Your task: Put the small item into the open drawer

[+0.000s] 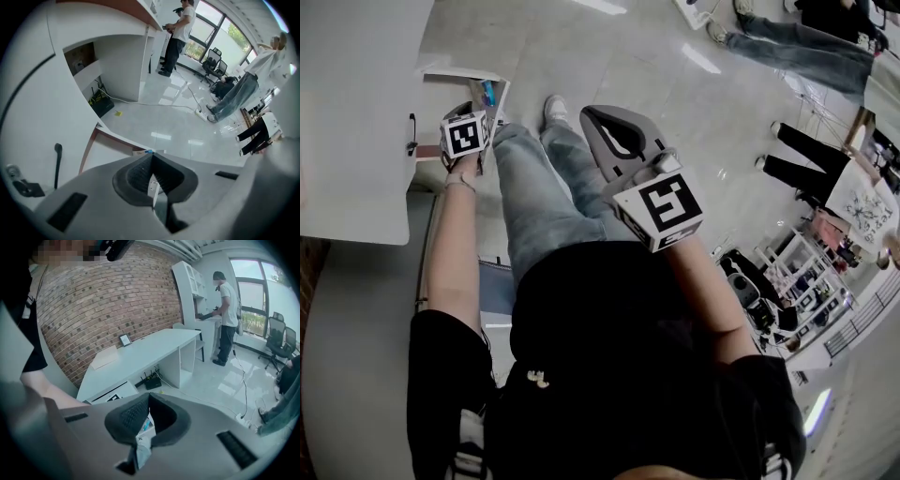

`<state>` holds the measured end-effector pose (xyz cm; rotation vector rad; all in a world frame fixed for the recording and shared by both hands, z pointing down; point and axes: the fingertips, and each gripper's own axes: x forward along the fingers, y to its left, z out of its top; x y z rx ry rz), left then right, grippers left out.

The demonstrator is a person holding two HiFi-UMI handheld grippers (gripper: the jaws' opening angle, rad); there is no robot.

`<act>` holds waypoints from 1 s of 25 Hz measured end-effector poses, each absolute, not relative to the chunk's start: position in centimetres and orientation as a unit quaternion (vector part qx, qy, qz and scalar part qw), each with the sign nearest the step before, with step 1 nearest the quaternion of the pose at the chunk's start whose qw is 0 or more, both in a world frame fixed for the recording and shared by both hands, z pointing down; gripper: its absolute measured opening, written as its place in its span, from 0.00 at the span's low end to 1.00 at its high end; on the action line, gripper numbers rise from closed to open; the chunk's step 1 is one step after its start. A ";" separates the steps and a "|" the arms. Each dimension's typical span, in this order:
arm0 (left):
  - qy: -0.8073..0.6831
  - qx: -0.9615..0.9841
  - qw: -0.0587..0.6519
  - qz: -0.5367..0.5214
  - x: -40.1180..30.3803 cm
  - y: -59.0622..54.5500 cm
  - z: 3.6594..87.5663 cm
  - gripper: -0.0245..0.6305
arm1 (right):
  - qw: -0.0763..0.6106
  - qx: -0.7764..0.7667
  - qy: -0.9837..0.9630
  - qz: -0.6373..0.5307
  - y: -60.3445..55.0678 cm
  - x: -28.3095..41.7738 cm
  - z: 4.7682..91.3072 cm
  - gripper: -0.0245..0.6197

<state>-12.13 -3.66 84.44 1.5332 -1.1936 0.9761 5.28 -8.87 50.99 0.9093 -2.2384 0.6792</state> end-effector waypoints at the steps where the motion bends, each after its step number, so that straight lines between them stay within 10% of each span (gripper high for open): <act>1: -0.486 0.630 0.465 0.388 -11.8 -3.5 83.4 0.04 | 0.309 0.345 -0.850 0.252 -9.0 5.4 50.6 0.06; 25: -0.554 0.731 0.324 0.231 -9.9 -3.7 49.2 0.04 | 0.213 0.311 -0.909 0.176 -9.5 6.0 38.2 0.06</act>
